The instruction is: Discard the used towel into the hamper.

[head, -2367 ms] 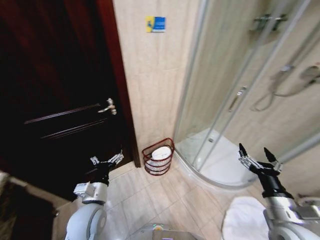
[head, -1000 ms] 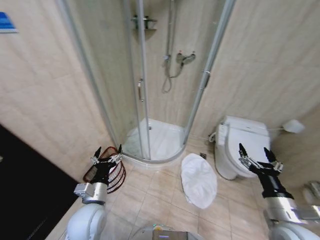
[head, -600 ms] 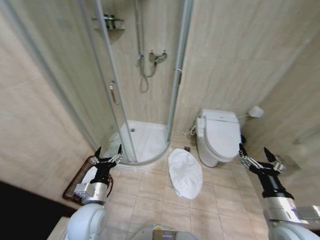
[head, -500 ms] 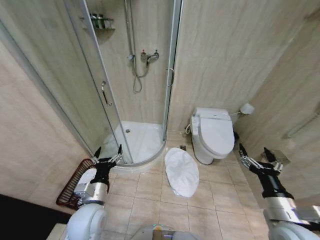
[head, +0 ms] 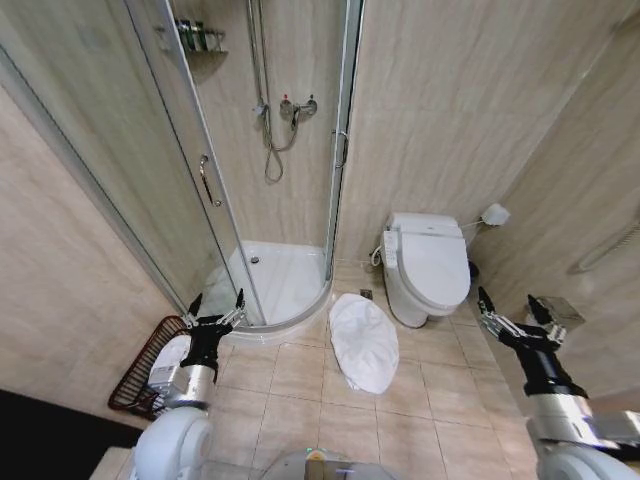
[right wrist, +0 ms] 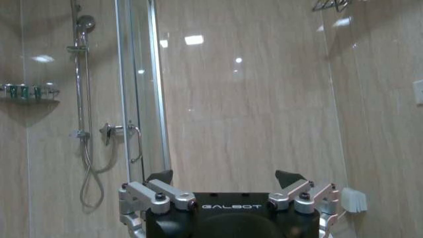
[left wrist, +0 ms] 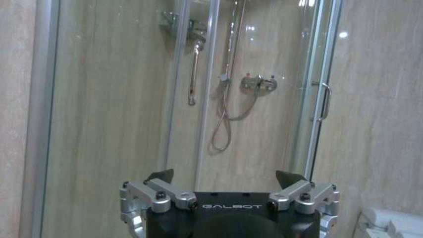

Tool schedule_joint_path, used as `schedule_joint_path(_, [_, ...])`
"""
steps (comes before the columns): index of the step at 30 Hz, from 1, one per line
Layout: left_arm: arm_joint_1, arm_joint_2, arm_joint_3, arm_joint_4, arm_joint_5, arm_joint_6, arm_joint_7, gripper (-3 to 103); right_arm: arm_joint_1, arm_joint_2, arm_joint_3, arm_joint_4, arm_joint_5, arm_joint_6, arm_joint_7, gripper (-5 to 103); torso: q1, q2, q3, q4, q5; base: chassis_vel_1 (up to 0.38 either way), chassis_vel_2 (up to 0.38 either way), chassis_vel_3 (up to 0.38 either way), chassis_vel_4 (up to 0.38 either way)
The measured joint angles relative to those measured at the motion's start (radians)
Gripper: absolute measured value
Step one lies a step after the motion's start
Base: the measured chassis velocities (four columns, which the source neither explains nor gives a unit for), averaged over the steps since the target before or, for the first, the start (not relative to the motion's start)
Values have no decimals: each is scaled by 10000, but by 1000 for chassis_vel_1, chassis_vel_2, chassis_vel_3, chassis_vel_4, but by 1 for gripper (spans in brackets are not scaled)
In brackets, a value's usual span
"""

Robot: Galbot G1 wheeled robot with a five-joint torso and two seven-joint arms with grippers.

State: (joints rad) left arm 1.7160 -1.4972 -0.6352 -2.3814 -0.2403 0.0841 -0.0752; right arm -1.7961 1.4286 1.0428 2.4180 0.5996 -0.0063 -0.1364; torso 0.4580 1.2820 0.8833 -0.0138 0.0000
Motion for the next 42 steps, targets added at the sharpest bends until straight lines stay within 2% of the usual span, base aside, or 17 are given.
schedule_joint_path(15, [0, 0, 0, 0, 0, 0, 0, 100, 0, 0, 0, 0, 0, 0, 0, 100, -413, -897, -485, -1, 0, 0, 0, 0, 0])
schedule_joint_path(42, [0, 0, 0, 1, 0, 0, 0, 100, 0, 0, 0, 0, 0, 0, 0, 100, -1039, -2262, -1223, 0, 0, 0, 0, 0, 0])
